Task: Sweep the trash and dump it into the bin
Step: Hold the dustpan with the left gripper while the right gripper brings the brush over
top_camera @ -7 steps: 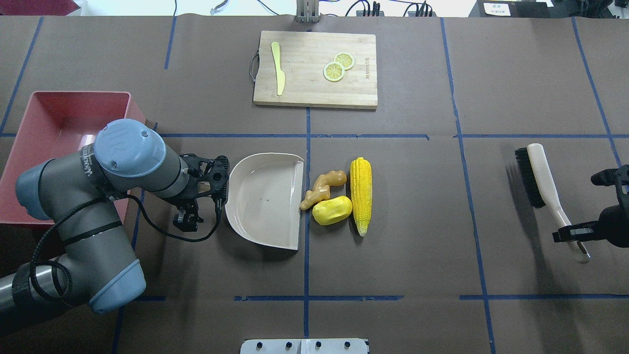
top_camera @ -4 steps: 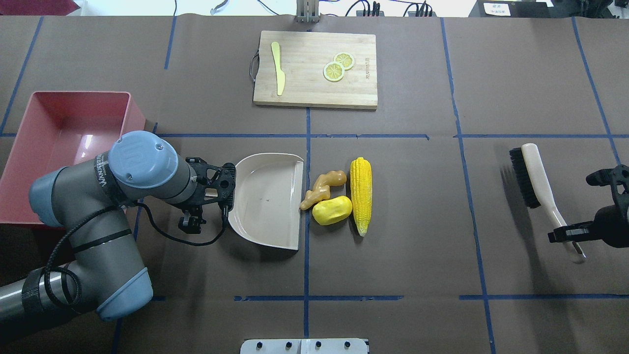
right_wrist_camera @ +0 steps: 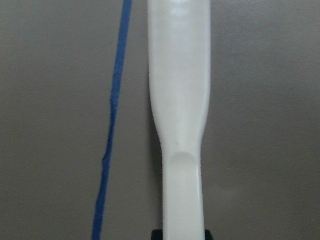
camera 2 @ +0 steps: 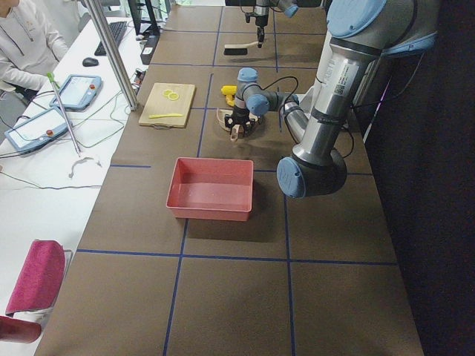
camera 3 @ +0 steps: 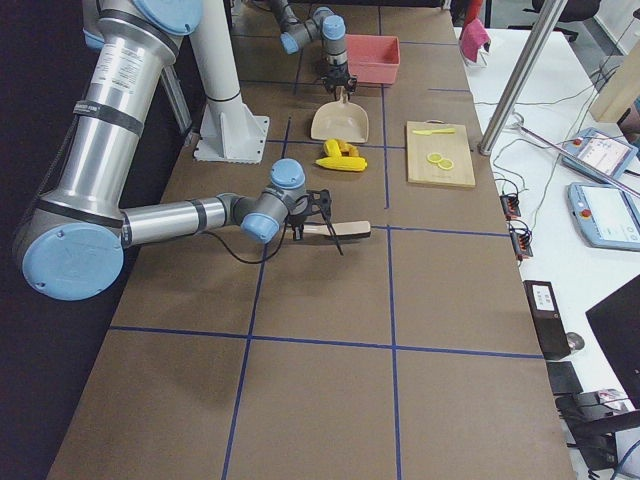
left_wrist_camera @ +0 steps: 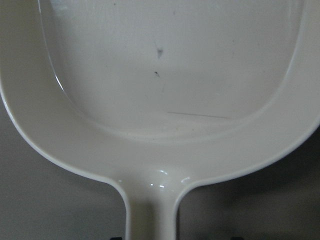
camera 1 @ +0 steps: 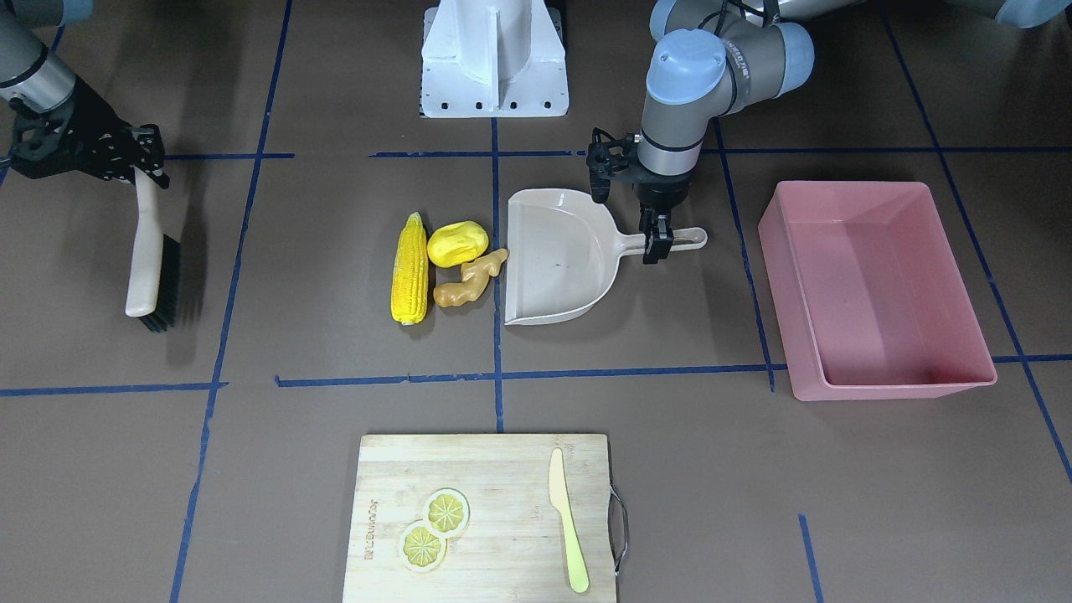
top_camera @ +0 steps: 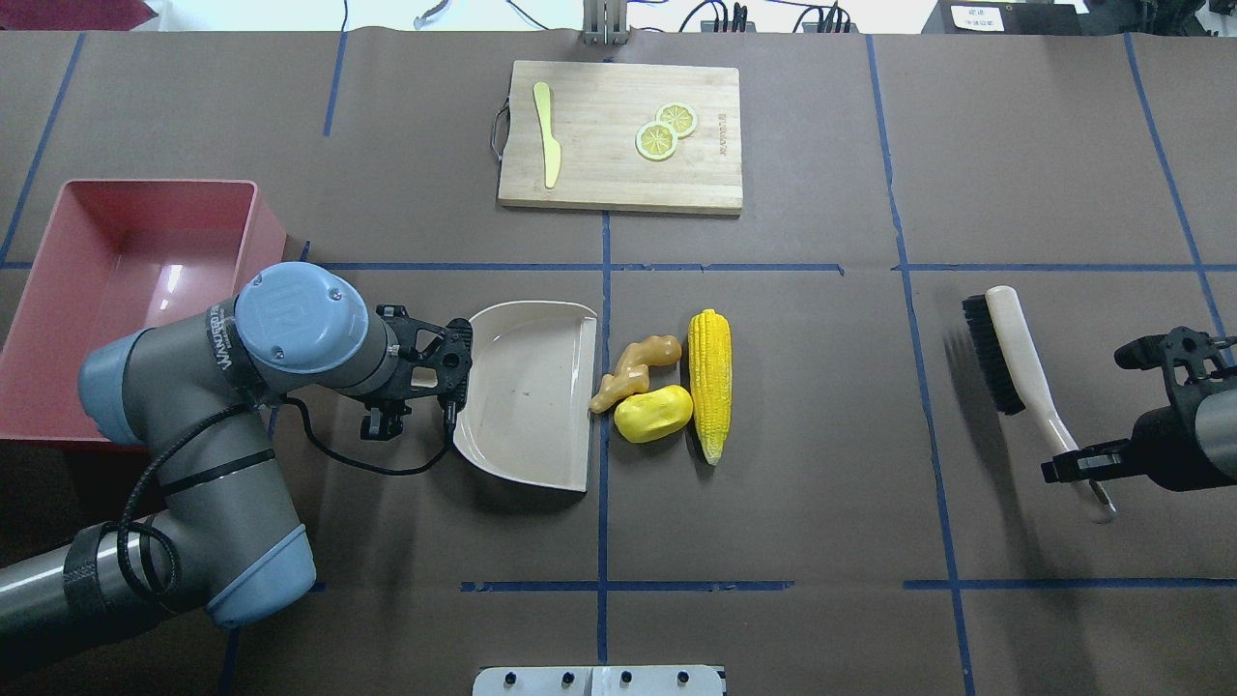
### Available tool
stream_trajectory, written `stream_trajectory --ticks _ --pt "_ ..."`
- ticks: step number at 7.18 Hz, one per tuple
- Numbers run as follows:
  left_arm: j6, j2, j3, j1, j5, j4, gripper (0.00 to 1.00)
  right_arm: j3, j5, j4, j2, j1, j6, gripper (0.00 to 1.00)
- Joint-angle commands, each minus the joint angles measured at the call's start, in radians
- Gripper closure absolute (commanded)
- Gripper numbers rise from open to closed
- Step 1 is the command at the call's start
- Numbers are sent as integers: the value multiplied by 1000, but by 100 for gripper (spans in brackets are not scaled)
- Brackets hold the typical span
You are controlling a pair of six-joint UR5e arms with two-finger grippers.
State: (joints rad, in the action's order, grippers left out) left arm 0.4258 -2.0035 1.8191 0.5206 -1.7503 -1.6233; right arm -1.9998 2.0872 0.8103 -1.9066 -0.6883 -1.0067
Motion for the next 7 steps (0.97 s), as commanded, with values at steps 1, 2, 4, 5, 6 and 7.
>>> stream_trajectory --ticks 1,2,4,5,6,7 --pt "1 -7 -6 -1 20 0 95 -37 -36 3 47 105 -120 100" --pt "1 -18 -7 -2 49 5 100 -39 -61 4 61 157 -162 100" --pt "2 -46 -6 -4 75 45 100 -101 -67 237 194 194 -210 100" --pt "2 -46 -6 -4 75 43 100 -109 -94 388 287 216 -210 100" --pt "2 -47 -7 -4 75 45 100 -109 -126 461 344 226 -210 100" --pt "1 -49 -7 -4 77 45 100 -109 -128 507 385 245 -213 100"
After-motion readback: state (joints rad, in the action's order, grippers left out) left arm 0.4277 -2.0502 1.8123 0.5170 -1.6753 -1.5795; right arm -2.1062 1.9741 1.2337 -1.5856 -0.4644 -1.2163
